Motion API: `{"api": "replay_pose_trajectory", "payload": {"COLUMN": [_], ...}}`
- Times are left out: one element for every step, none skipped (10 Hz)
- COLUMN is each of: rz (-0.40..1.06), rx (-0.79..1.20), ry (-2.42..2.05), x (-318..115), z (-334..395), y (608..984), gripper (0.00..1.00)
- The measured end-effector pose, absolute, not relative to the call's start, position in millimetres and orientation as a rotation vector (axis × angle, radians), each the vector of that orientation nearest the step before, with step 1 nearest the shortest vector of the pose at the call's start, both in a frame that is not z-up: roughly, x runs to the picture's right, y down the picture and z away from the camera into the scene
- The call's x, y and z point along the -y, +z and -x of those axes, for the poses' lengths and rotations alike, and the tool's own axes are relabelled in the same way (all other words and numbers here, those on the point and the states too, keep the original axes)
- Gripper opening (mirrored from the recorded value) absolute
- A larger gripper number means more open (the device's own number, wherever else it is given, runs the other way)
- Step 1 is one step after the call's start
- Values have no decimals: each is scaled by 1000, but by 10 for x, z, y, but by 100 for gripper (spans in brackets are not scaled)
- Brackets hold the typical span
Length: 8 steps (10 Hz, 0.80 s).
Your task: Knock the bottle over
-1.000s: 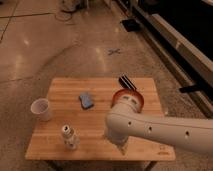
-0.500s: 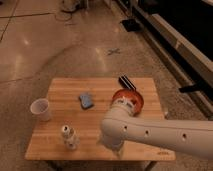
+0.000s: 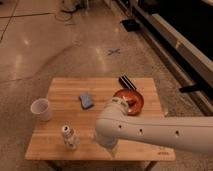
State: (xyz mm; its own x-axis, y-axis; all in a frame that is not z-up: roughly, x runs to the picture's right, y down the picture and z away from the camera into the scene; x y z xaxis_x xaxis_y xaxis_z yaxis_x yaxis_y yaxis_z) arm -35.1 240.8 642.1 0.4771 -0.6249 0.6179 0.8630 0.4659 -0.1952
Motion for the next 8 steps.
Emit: {"api": "replay_pose_trajectory", "payload": {"rz": [525,524,524,522,519,516,511,498], "rx": [520,532,542,553,572,582,596,628], "ry": [-975,-985,-994,-1004,-1016,-1024,-1033,-1050], "x": [-2382,-2365,-2349,-2323,-2275,-2240,-2207,-2134], "z": [478,595,692,793,948,1032,1133,1349], "y": [6461,6506,6546,6584,6611,6609,6594,6535], "gripper": [69,69,69,69,69,69,69,69]}}
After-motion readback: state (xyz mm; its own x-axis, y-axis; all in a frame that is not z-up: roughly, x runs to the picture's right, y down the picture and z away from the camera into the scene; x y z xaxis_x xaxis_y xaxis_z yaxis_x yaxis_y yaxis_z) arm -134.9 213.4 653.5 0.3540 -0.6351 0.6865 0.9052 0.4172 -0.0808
